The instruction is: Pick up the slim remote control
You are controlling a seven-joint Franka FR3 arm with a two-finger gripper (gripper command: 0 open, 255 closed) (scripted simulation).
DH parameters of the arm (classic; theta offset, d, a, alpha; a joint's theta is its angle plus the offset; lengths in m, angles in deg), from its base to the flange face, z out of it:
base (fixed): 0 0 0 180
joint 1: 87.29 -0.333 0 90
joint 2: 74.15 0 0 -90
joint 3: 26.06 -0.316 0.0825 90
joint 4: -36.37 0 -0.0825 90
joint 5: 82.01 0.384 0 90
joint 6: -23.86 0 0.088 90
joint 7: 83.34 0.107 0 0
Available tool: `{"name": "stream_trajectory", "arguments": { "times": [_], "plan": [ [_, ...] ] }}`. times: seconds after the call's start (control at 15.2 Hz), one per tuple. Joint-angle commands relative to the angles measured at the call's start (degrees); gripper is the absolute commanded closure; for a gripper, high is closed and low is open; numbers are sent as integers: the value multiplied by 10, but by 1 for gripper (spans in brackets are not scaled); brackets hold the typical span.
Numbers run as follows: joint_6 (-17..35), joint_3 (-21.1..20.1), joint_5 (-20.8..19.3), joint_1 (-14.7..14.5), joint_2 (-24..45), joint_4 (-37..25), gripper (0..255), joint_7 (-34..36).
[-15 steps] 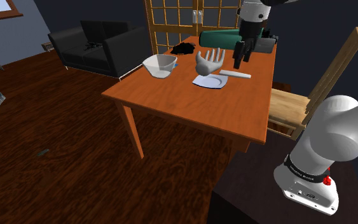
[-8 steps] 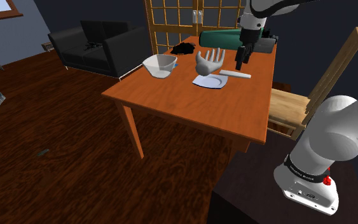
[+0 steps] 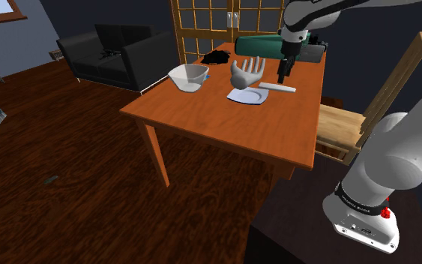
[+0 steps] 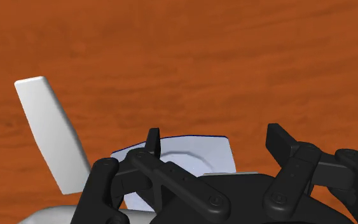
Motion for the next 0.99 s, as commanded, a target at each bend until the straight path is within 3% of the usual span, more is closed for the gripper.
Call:
{"name": "stream_trajectory", "arguments": {
  "times": [0.0, 0.46, 0.92],
  "plan": [
    [17, 22, 13, -1, 41, -21, 0, -38],
    [52, 77, 106, 15, 209, -125, 0, -182],
    [41, 69, 214, 90, 388, -275, 0, -306]
  ]
}}
